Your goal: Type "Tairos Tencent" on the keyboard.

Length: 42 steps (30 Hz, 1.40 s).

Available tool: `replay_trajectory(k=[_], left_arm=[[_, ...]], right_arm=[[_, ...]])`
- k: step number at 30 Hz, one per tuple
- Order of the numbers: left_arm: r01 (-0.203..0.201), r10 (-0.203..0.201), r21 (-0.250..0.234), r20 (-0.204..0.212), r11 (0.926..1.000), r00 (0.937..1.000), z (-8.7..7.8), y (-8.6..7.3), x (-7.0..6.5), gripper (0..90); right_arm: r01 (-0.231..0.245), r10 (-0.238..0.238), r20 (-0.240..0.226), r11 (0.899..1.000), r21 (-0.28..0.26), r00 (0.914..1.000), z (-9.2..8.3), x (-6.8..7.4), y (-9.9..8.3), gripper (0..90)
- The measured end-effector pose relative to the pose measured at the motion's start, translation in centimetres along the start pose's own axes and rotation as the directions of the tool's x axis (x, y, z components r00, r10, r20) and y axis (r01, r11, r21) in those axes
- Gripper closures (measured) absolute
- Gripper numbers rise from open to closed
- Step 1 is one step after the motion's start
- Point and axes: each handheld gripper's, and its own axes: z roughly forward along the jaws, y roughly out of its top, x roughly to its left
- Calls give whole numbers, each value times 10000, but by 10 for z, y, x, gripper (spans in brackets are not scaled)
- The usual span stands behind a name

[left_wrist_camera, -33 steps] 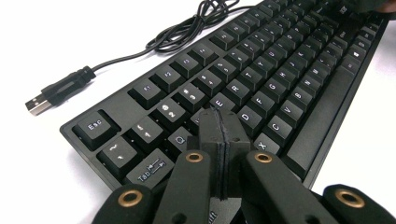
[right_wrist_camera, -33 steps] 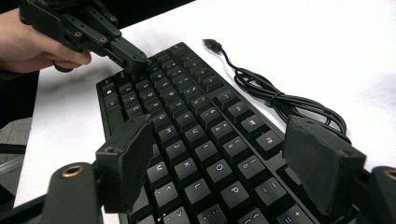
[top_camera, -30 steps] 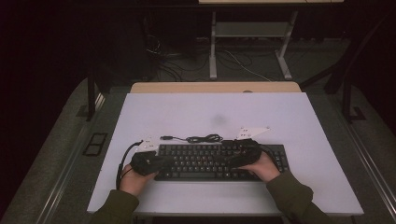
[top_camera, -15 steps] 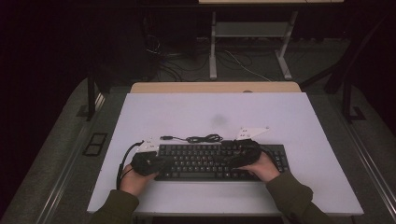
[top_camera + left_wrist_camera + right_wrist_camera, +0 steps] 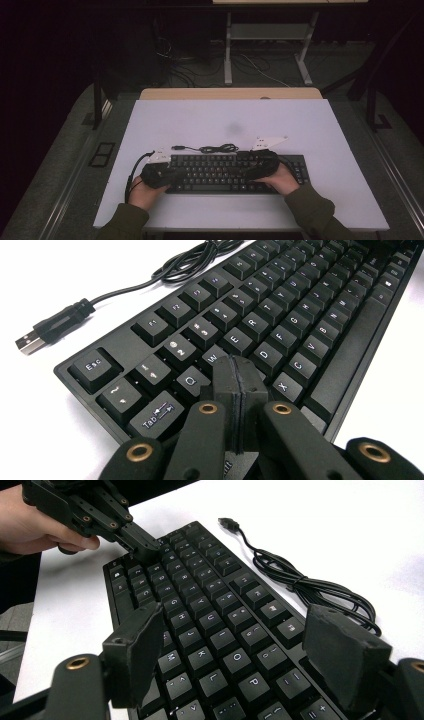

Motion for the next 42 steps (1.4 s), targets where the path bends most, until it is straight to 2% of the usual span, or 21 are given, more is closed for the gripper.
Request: replay_trajectory(k=[10,16,29,42], left_arm=[[-24,25,-161,81,9999,10000,-1,2,-2,886],[-14,18,-224,160,9997,9999,-1,4,-4,829],[-43,46,-401,60,9992,10000,1,8,-11,578],[5,-2,-804,37,9968,10000,5,10,-14,308]], right_arm=[[-26,27,4,10000,-30,10000,-1,0,1,242],[-12,12,31,10000,-21,10000,-1,0,0,242],[-43,43,3,9999,-102,10000,-1,-1,7,242],[68,-70,-172,9999,-95,9998,11,-1,15,252]])
